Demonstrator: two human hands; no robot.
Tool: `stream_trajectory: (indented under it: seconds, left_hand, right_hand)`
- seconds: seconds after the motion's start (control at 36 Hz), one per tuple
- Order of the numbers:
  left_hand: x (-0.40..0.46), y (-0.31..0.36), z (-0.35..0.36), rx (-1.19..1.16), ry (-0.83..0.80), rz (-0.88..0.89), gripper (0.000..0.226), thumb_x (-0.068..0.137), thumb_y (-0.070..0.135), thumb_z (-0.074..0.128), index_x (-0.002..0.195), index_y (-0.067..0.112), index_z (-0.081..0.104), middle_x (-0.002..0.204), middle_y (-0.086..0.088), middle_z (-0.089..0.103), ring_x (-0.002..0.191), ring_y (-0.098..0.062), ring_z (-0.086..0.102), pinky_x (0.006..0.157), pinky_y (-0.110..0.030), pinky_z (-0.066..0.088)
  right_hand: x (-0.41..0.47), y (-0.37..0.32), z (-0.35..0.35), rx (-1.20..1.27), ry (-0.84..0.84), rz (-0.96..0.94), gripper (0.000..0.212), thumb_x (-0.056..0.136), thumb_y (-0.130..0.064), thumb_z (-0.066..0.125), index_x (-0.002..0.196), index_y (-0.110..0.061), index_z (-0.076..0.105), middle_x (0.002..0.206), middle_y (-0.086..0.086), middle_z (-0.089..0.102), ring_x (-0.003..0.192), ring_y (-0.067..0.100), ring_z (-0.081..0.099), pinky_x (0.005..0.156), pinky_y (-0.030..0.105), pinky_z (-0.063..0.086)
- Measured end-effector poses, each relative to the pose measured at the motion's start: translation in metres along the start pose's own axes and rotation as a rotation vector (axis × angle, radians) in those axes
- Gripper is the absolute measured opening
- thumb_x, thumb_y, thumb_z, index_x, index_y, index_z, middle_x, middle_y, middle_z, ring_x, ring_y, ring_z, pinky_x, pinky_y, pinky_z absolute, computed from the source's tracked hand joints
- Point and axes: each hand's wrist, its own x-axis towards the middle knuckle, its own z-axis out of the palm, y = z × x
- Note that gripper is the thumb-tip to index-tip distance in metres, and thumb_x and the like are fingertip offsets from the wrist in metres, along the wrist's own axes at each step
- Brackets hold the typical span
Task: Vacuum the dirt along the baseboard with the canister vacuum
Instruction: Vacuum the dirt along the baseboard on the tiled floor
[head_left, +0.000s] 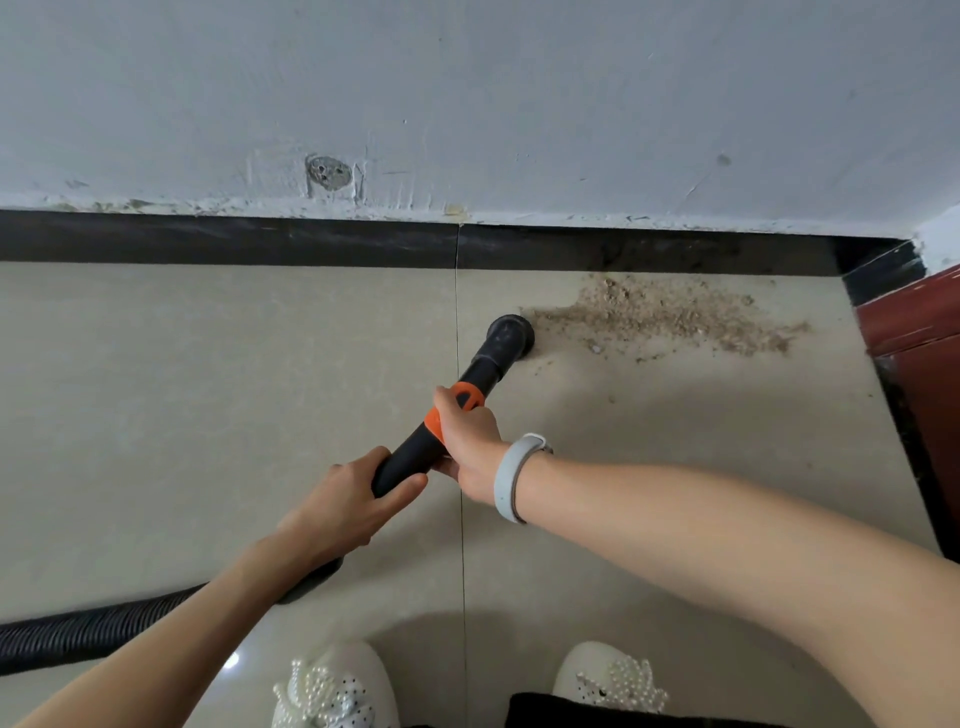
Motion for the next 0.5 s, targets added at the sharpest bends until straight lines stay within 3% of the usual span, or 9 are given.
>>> stream_trajectory:
  seconds: [0.11, 0.22, 0.5]
  left_hand:
    - [-0.012, -0.009, 0.01, 0.1, -0.074, 0.034, 0.024, 0.091, 0.051, 0.054, 0.08, 0.032, 0.043, 0.066, 0.002, 0.06, 0.052, -0.013, 0.059, 0.06, -0.033, 0.052]
    - [-0.019, -0.012, 0.019, 0.194, -0.12, 0.054, 0.027, 0.091, 0.056, 0.052, 0.079, 0.034, 0.039, 0.067, 0.005, 0.058, 0.06, -0.012, 0.061, 0.062, -0.029, 0.049]
    - [-0.021, -0.015, 0.023, 0.226, -0.116, 0.069, 0.029, 0.089, 0.06, 0.051, 0.086, 0.032, 0.045, 0.069, 0.004, 0.06, 0.065, -0.016, 0.063, 0.065, -0.033, 0.05]
  right_hand:
    - [-0.01, 0.022, -0.01, 0.092, 0.007, 0.077, 0.031, 0.096, -0.036, 0.053, 0.113, -0.012, 0.043, 0.094, 0.006, 0.053, 0.098, 0.025, 0.057, 0.086, 0.039, 0.056]
    - [-0.019, 0.038, -0.022, 0.198, 0.006, 0.116, 0.026, 0.095, -0.029, 0.055, 0.109, -0.012, 0.042, 0.097, 0.008, 0.052, 0.101, 0.027, 0.057, 0.077, 0.037, 0.057]
    - [-0.023, 0.046, -0.023, 0.213, 0.035, 0.104, 0.025, 0.095, -0.029, 0.054, 0.109, -0.012, 0.043, 0.094, 0.007, 0.053, 0.085, 0.021, 0.056, 0.082, 0.038, 0.056]
